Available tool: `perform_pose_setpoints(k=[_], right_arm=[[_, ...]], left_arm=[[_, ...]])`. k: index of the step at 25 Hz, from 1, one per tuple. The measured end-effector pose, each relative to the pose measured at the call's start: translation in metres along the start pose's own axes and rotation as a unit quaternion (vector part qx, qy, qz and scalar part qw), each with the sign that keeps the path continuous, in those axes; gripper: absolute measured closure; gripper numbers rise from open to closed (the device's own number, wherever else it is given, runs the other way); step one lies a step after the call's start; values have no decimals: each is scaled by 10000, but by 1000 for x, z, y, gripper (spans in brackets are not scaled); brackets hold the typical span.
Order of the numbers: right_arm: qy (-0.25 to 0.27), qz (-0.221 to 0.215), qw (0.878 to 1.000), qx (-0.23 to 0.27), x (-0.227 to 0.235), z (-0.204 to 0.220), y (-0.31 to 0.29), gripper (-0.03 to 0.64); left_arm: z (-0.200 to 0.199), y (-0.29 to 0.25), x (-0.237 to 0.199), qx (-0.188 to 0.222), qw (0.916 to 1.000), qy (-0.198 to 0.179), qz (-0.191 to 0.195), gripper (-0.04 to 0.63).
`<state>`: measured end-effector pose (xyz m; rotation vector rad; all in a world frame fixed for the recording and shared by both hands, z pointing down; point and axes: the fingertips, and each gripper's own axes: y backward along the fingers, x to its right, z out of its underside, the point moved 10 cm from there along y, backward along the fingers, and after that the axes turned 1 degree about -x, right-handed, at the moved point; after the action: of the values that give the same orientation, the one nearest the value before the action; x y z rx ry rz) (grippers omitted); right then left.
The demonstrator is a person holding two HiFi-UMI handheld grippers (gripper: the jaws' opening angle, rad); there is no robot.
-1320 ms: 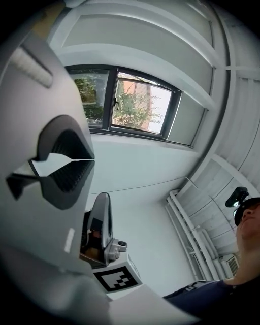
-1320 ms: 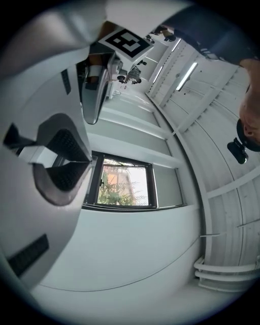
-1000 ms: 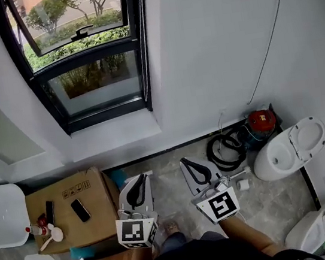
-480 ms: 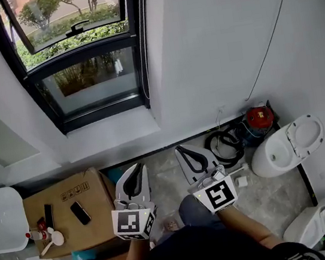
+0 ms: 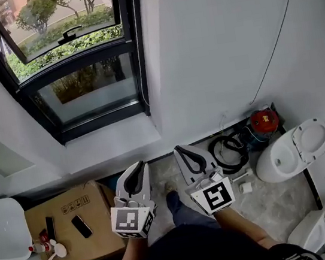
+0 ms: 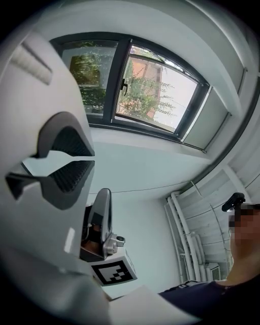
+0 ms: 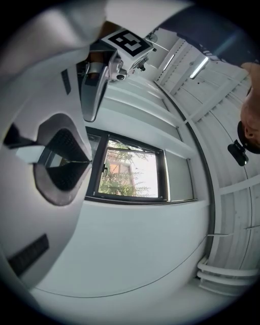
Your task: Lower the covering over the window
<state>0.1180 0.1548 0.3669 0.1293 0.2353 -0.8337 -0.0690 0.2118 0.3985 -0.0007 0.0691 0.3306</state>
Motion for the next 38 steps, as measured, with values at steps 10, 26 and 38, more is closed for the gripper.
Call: perform_pose_setpoints(k=[10, 26, 38], right_arm=[[143, -199, 9992, 323, 87, 12, -127, 603], [122, -200, 9991, 365, 163, 40, -230, 603], [277, 292, 9989, 235, 170, 23, -269, 603]], left_arm=[[-18, -125, -60, 89, 9999, 45, -130, 583], [-19, -254, -132, 168, 9998, 18, 50, 518], [-51, -328, -202, 202, 9986, -94, 484, 518]])
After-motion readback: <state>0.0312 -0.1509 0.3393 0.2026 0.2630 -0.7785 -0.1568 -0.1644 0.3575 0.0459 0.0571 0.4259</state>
